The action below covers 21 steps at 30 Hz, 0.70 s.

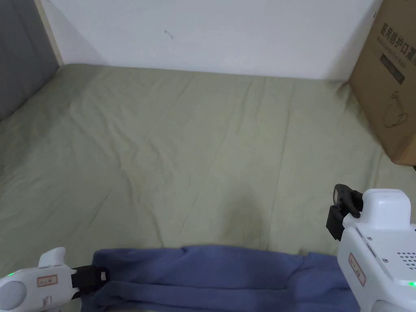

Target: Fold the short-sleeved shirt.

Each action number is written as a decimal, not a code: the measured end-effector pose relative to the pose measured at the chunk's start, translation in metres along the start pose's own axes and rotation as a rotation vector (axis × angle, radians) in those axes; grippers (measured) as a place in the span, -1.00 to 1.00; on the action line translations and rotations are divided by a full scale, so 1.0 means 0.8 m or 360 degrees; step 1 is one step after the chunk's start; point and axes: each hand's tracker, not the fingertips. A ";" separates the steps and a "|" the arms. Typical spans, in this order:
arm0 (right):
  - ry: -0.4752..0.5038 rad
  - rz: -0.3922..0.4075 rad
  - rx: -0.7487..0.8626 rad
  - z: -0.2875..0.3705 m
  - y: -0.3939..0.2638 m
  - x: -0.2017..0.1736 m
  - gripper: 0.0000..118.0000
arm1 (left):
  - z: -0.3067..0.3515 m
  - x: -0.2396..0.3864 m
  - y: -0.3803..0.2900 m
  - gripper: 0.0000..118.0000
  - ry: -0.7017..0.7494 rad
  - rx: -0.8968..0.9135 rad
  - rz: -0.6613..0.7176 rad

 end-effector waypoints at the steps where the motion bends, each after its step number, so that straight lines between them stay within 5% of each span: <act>1: -0.0005 -0.0004 -0.0003 0.000 0.000 0.001 -1.00 | -0.005 0.003 -0.002 -0.51 -0.0018 -0.0039 -0.0014; 4: -0.0012 -0.0012 -0.0011 0.001 0.001 0.003 -1.00 | -0.014 -0.005 -0.004 -0.87 -0.0007 -0.0024 -0.0051; 17: -0.0006 -0.0031 0.0064 0.011 0.015 0.020 -1.00 | 0.099 0.010 0.038 -0.91 0.0207 0.0242 -0.0271; 21: 0.0001 -0.0050 0.0075 0.017 0.012 0.029 -1.00 | 0.123 -0.001 0.043 -0.91 0.0260 0.0261 -0.0147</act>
